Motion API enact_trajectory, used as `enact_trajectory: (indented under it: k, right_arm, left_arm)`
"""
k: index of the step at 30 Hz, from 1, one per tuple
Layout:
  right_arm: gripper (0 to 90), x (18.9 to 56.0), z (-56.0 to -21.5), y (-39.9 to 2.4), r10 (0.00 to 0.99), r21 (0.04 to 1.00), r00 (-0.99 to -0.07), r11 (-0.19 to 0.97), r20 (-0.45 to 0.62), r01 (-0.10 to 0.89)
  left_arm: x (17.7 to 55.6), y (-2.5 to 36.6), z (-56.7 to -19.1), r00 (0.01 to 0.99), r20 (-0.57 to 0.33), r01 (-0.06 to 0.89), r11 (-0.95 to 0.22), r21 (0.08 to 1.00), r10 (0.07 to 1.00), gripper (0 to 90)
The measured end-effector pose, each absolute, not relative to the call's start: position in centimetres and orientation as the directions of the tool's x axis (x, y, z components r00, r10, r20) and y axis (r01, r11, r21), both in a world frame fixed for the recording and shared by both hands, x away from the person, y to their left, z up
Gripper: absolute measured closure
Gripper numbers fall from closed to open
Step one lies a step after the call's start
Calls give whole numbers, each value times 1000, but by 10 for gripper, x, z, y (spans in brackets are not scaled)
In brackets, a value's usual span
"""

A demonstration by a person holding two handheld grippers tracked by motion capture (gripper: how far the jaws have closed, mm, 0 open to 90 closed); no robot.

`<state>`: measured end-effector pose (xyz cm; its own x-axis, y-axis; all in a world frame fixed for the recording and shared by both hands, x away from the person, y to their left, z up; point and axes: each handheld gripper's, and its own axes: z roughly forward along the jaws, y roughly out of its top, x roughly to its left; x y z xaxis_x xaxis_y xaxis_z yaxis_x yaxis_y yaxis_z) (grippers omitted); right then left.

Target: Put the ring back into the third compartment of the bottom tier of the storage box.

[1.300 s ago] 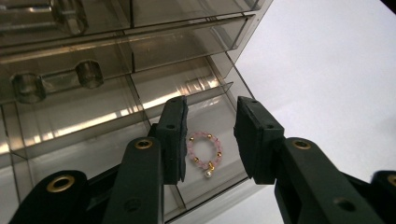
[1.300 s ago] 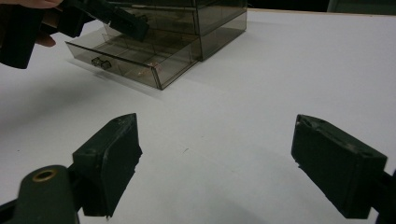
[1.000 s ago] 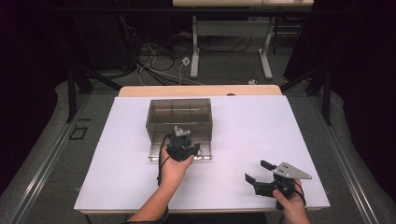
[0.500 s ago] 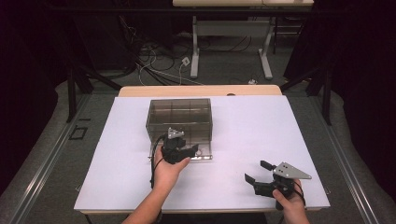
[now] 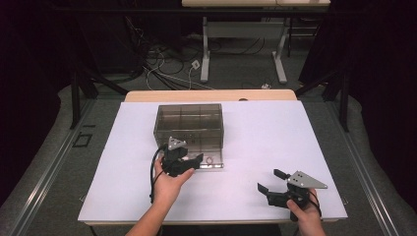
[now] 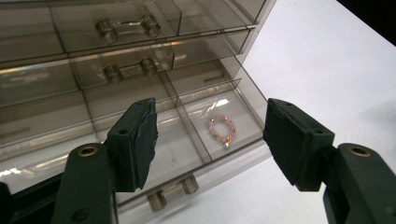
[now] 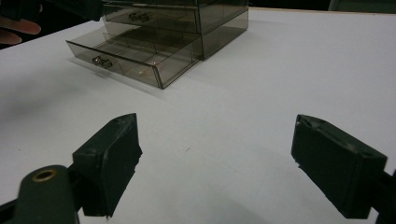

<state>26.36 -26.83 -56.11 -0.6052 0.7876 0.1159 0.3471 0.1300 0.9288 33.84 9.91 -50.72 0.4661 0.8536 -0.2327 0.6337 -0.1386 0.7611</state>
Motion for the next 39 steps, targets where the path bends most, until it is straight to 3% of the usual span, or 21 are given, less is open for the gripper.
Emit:
enact_trajectory:
  k: [13, 25, 31, 39]
  right_arm:
    - [148, 264, -561, -268, 790, 929, -602, 130, 113, 345]
    - [148, 263, -561, -269, 790, 929, -602, 128, 117, 348]
    - [149, 263, -561, -269, 790, 929, -602, 129, 116, 348]
    - [149, 263, -561, -269, 790, 929, -603, 130, 115, 347]
  left_arm:
    - [325, 109, -513, 517, -203, 610, -192, 768, 832, 259]
    - [318, 117, -523, 513, -230, 617, -168, 769, 827, 200]
    - [314, 120, -529, 501, -246, 621, -147, 770, 830, 208]
    - [310, 125, -535, 504, -247, 625, -152, 766, 828, 306]
